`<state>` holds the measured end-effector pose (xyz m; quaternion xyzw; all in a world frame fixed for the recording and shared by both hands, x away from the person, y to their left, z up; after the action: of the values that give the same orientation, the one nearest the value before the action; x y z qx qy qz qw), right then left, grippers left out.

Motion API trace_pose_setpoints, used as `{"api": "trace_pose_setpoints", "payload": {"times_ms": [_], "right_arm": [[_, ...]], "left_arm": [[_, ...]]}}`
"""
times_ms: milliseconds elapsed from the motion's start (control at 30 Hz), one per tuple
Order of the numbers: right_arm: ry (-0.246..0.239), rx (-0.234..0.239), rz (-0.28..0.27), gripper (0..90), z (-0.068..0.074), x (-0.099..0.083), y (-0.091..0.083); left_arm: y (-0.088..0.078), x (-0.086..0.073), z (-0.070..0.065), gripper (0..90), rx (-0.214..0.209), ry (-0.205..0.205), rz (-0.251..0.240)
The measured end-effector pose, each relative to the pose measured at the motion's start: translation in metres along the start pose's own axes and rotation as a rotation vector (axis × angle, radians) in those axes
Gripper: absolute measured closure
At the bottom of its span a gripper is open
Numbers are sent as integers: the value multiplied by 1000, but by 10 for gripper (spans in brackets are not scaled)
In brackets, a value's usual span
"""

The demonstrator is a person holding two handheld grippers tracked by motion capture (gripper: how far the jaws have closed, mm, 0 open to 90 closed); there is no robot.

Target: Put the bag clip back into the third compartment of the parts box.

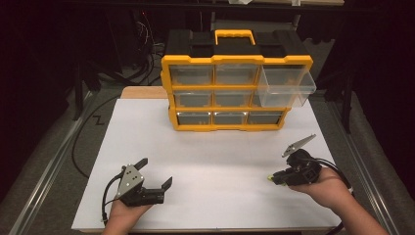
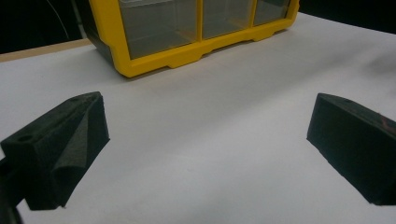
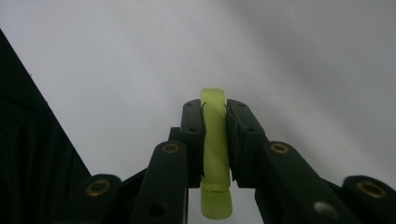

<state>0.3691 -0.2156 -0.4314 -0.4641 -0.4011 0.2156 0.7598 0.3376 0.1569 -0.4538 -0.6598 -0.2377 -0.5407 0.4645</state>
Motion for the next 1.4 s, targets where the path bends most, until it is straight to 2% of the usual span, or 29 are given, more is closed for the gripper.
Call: {"api": "trace_pose_setpoints", "payload": {"times_ms": [400,833,933,1133,1400], "right_arm": [[-8,26,67,789,5,5,-16],[-10,16,76,789,7,19,-45],[-21,15,77,789,9,24,-52],[-33,26,80,789,13,34,-66],[-55,14,90,789,19,48,-84]], "left_arm": [[-2,-1,0,4,-2,-9,2],[-2,-1,-1,4,-9,-7,3],[-1,-1,-2,4,-9,2,3],[-1,-1,-1,4,-8,-7,8],[-1,-1,-1,4,-10,-14,3]]}}
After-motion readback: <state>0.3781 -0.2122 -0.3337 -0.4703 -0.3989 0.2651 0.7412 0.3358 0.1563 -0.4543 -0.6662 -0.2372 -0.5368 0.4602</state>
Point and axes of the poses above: each handheld gripper's, and its own axes: y roughly forward along the jaws, x roughly out of its top, z roughly to its left, the point moved 9 cm from there along y, roughly forward along the jaws, and after that the axes turned 6 degrees about x, right-handed, at the moved point
